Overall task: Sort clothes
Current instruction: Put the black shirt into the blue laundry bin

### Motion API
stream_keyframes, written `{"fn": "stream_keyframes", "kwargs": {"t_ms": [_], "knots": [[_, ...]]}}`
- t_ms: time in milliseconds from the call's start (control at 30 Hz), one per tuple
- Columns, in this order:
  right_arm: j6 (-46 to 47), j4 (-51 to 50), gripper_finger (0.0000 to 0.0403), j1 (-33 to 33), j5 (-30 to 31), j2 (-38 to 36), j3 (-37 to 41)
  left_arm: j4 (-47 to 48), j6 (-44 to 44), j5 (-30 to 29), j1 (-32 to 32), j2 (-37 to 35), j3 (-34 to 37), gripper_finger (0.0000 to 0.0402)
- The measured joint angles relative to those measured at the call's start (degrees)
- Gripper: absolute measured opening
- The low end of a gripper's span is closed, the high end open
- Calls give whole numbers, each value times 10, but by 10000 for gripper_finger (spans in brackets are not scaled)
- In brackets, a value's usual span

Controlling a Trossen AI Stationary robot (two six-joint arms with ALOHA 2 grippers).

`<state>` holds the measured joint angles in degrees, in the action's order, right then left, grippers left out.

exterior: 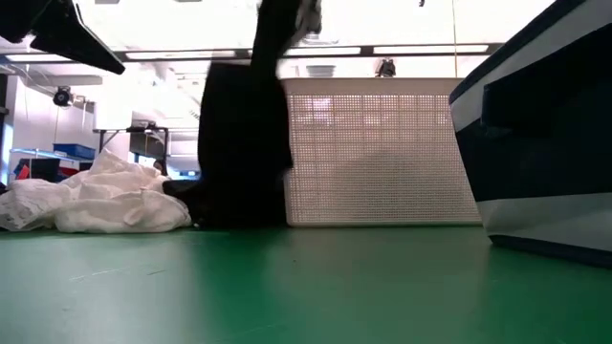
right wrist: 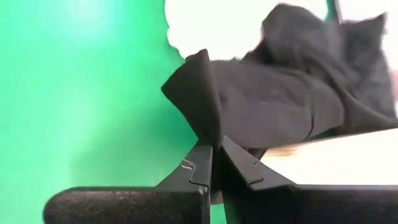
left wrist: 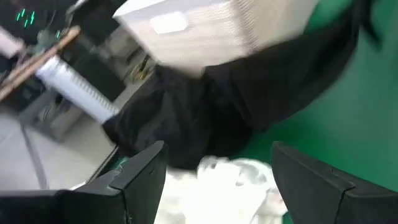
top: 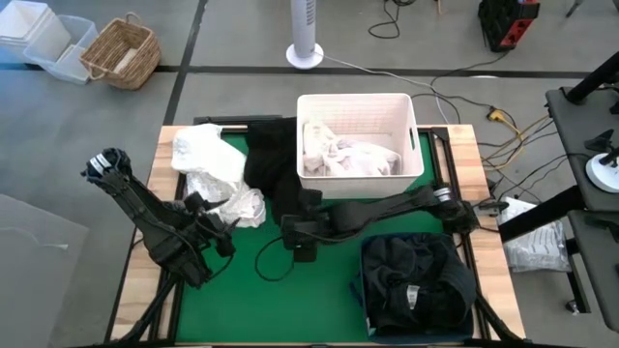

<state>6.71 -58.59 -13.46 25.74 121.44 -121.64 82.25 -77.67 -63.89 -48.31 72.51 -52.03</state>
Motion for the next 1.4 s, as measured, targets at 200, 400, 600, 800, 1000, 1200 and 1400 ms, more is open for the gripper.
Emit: {"fn": "stream_keyframes", "kwargs": {"t_ms": [200, 400, 600, 800, 1000, 1200, 1400], "knots": [[-4, 5, 9, -29, 0, -89, -1, -168, 216, -41, 0, 1, -4, 262], [-38, 46, 9, -42, 12, -164, -1, -261, 322, -103, 0, 0, -37, 262], [-92, 106, 9, -52, 3, -214, -1, -274, 326, -123, 10, 5, -44, 262], [-116, 153, 9, -52, -52, -235, -1, -274, 322, -165, 36, 30, -44, 262], [-131, 179, 9, -52, -52, -239, -1, -279, 318, -166, 56, 44, -44, 262], [-145, 225, 9, -51, -50, -239, -1, -314, 348, -121, 62, 44, -44, 262], [-158, 238, 9, -39, -48, -239, -5, -463, 504, -54, 62, 45, -44, 262]]}}
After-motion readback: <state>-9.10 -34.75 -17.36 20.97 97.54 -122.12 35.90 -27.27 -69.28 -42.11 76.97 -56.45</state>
